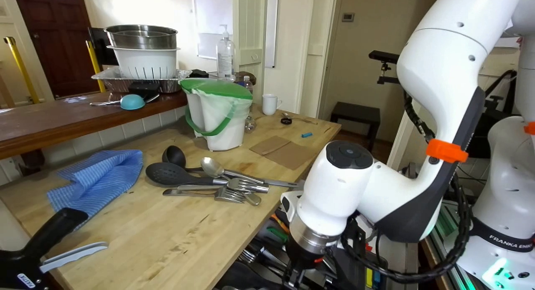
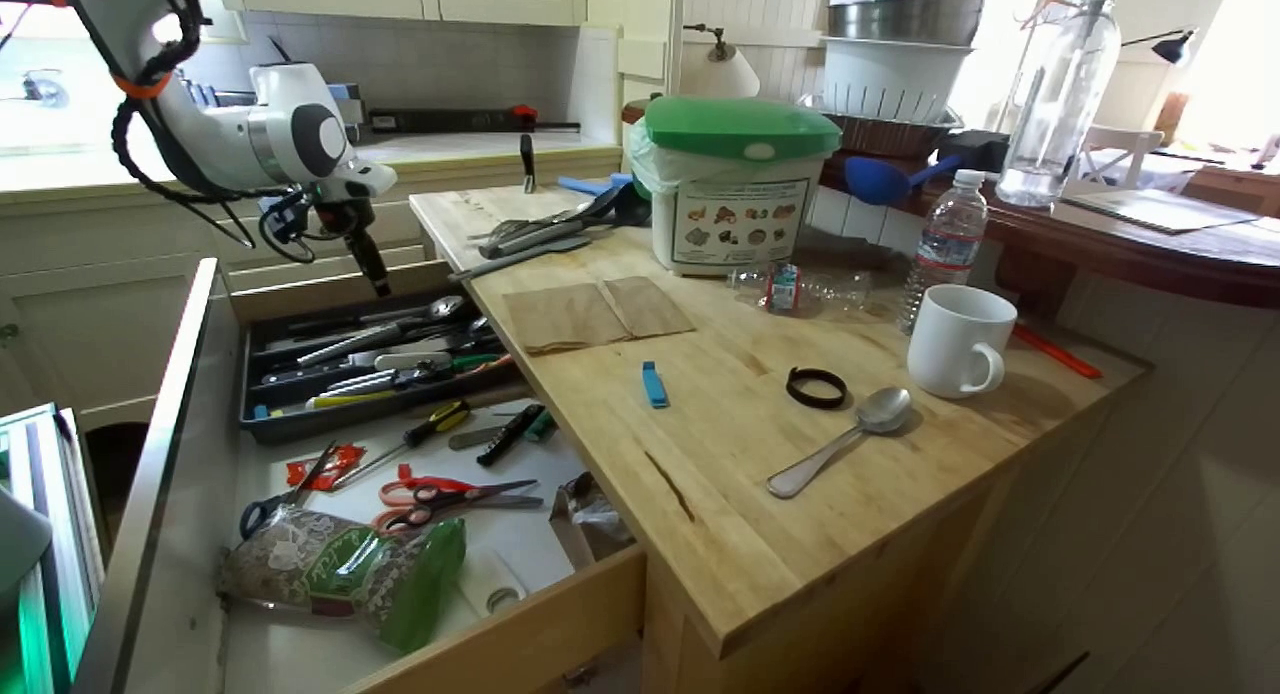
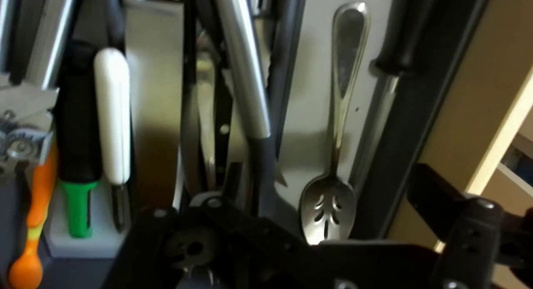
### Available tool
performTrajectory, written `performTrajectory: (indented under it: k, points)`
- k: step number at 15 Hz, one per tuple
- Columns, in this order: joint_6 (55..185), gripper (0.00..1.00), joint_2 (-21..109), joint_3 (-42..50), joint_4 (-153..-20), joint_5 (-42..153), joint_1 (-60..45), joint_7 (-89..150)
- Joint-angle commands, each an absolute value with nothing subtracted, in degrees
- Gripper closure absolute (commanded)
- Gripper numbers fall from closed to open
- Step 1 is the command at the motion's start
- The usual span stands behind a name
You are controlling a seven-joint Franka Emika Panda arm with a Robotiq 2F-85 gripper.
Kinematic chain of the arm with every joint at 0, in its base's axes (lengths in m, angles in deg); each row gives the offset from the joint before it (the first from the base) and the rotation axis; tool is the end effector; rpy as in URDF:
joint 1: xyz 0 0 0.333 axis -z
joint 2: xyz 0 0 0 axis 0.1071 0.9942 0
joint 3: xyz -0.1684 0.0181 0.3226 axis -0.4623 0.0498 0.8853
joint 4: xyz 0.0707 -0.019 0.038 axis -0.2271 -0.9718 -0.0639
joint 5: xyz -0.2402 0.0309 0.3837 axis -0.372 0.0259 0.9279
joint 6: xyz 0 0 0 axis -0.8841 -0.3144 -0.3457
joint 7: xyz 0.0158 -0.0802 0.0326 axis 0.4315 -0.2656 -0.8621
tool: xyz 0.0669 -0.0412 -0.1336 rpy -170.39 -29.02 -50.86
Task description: Move the black and grey ladle in the drawer to the left, pick up the plastic grey spatula from the table and put it in the drawer
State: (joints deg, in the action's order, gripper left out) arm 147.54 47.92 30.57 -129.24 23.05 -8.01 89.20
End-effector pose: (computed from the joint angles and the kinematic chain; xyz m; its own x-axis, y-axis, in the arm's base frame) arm 0.5050 0.2671 0.1481 0.9721 -0.1373 0.1903 -0.1278 -0.9899 -0.0612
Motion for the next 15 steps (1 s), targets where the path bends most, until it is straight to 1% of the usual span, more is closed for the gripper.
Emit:
performTrajectory:
  k: [1,2,5,6,7,8,10,11,12,15]
  points:
    - [146.1,0.0,51.1,31.4,-128.0,26.4,-10.0,94.0]
    - [147.5,0.0,49.5,31.5,-129.2,25.0,-9.1,91.4]
    - [147.9,0.0,50.2,31.1,-128.9,25.0,-9.3,91.9]
    - [148.9,0.0,50.3,32.1,-129.8,26.0,-7.9,90.3]
    - [149.6,0.0,50.8,34.4,-131.1,28.9,-5.2,87.6]
    - [151.0,0.0,50.1,30.5,-132.4,37.2,-9.4,80.6]
    - [151.5,0.0,50.4,30.5,-133.8,45.6,-8.6,72.2]
    - [150.2,0.0,51.4,36.4,-134.0,43.4,-1.5,71.9]
    - [150.5,0.0,50.3,31.7,-134.8,51.8,-6.4,64.0]
    - [147.1,0.0,47.8,28.4,-135.2,59.0,-7.5,54.7]
